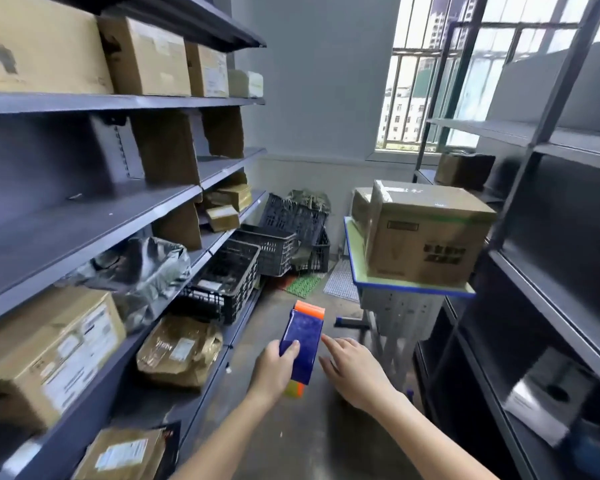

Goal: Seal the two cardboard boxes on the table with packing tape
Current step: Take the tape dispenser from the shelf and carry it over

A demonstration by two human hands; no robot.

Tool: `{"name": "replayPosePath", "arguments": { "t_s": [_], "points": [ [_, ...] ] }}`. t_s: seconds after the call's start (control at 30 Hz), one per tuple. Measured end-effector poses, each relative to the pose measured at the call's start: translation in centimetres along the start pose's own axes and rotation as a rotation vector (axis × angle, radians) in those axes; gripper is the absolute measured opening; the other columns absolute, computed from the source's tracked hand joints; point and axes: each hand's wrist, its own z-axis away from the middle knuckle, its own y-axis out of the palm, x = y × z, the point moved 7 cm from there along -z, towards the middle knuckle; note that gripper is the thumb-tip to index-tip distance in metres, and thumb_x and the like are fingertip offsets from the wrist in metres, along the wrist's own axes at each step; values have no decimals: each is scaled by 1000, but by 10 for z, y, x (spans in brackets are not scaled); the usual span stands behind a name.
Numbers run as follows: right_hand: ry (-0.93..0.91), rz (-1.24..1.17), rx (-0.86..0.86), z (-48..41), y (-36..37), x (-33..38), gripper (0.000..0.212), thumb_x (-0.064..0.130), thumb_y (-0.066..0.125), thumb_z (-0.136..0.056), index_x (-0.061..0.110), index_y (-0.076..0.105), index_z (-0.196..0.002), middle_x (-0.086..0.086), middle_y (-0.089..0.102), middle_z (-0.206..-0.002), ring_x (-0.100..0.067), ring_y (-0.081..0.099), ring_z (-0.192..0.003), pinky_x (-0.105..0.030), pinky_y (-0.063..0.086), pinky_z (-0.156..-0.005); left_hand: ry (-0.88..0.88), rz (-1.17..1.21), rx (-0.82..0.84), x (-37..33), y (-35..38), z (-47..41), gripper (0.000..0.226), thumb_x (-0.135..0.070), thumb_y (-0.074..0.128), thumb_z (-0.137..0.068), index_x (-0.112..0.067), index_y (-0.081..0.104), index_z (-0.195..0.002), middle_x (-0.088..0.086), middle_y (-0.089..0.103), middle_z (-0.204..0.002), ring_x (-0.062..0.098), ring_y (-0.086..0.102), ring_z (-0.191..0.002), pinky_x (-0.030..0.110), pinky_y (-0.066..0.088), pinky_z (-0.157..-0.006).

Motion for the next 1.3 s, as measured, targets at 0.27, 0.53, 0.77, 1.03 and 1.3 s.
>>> {"name": "replayPosePath", "arguments": {
  "t_s": [0.27,0.53,0.77,1.03,1.3],
  "points": [
    [126,-136,-109,-203,-37,-100,49,40,28,-101,18,34,-144,0,48,-139,-17,39,-129,-28,29,-105,65,-16,57,-86,28,-221,20,-21,51,-95,-5,62,-93,10,68,-88,23,62,-79,31,46,-69],
    [102,-413,-154,-399,-32,-160,32,37,37,-99,19,47,-124,-4,63,-113,-23,54,-103,-34,41,-83,108,24,87,-119,63,-418,15,-15,48,-97,-5,58,-93,4,64,-84,12,58,-71,18,44,-60],
    [68,-499,-193,-594,-40,-235,29,30,39,-99,19,46,-125,-5,62,-114,-23,54,-105,-34,40,-84,164,4,94,-173,81,-617,20,-11,43,-99,3,57,-97,20,64,-97,28,59,-88,41,45,-84],
    [246,-753,-281,-720,-51,-346,28,13,41,-98,16,46,-126,6,63,-105,-16,57,-94,-22,43,-80,164,83,344,-223,158,-779,31,-1,37,-96,-16,63,-91,-1,69,-87,11,63,-79,21,48,-70],
    [760,-885,-734,-748,-59,-512,35,2,51,-92,27,48,-116,0,67,-92,-13,64,-79,-28,53,-74,395,-137,889,-281,318,-894,34,-3,40,-95,-24,67,-96,-6,71,-95,10,64,-89,27,48,-83]
  ]
}}
